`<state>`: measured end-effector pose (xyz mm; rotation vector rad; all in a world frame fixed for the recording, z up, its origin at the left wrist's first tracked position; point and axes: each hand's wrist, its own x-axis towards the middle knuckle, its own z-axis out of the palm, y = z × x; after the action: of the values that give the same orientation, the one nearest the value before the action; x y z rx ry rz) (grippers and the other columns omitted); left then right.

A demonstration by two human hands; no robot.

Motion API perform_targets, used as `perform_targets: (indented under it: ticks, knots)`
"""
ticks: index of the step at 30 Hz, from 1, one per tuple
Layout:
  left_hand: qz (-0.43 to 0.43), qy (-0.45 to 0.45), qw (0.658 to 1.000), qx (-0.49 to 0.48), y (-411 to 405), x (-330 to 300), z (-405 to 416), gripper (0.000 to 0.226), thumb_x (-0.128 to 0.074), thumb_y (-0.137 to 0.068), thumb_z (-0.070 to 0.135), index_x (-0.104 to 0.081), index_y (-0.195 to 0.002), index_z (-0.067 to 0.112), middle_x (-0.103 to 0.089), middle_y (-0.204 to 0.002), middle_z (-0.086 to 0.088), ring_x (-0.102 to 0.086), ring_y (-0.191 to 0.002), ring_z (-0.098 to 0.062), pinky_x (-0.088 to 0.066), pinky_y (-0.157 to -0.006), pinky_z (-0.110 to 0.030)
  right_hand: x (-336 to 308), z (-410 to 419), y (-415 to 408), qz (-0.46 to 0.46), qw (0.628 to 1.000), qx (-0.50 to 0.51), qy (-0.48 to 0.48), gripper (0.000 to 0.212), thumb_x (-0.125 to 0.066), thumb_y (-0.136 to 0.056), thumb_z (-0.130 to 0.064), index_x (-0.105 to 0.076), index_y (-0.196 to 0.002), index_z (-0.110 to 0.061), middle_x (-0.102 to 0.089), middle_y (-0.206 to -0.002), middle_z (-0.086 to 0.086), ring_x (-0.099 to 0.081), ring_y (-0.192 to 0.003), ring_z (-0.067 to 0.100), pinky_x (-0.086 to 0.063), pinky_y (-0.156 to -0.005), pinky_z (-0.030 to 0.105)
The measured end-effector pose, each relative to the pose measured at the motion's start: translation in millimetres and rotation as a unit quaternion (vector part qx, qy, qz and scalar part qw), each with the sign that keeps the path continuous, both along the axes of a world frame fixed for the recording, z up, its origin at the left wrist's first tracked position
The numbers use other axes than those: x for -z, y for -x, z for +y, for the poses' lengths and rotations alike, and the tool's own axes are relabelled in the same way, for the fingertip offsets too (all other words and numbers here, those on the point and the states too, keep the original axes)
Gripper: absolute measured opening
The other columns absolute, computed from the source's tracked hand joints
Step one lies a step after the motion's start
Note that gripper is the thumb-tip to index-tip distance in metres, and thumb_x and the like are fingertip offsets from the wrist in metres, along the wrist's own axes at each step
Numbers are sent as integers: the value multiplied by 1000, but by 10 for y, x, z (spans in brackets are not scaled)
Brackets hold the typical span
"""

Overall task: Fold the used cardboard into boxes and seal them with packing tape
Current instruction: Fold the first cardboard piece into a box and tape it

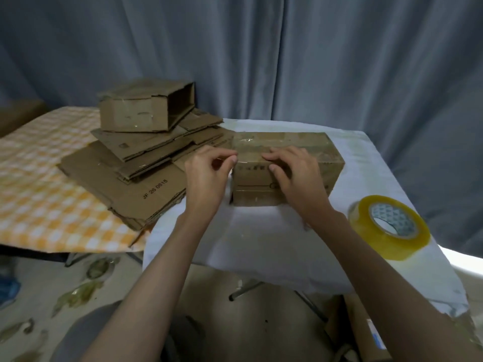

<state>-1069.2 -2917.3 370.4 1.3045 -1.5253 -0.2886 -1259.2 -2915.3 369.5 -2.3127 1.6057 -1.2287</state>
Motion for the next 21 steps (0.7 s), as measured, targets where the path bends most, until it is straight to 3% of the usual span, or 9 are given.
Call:
perform_targets:
  ticks: [5, 12, 16, 18, 21]
  knots:
    - [84, -33, 996, 17, 3, 23, 79, 18, -82, -78, 10, -79, -95, 17, -73, -84, 11, -66, -76, 1, -48, -71, -8, 12, -26, -45, -18, 1000, 1, 2, 21, -61, -94, -9, -73, -109, -18, -67, -110, -1, -54, -105, 22, -34, -94, 35]
    - [71, -57, 992, 87, -106, 38, 33, 23, -79, -78, -3, -76, -90, 16, -73, -74, 8, -69, -71, -1, -52, -70, -11, -29, -32, -9, -31, 999, -14, 12, 22, -62, -87, 3, -72, -99, -13, -68, -105, 0, -55, -100, 24, -39, -93, 41]
    - [54, -64, 989, 119, -182, -10, -65, 19, -80, -77, 1, -78, -86, 18, -73, -83, 6, -67, -77, -3, -50, -72, -12, -13, -30, 32, -8, 999, -22, 26, 19, -58, -89, 4, -69, -99, -8, -68, -107, 3, -57, -102, 25, -39, -96, 42]
    - [42, -47, 991, 116, -191, -33, -115, 17, -84, -74, 4, -79, -85, 16, -67, -94, 4, -63, -82, -7, -50, -75, -15, 7, -27, 20, -2, 999, -23, 31, 14, -61, -89, 0, -67, -98, -9, -69, -109, 1, -57, -103, 24, -37, -97, 40]
    - [49, -55, 992, 107, -156, 0, -152, 20, -85, -73, 4, -76, -88, 14, -66, -94, 3, -63, -78, -6, -52, -74, -18, 56, -30, -46, 24, 999, 7, 40, 13, -68, -87, -24, -61, -95, -16, -66, -105, -7, -50, -99, 17, -32, -95, 36]
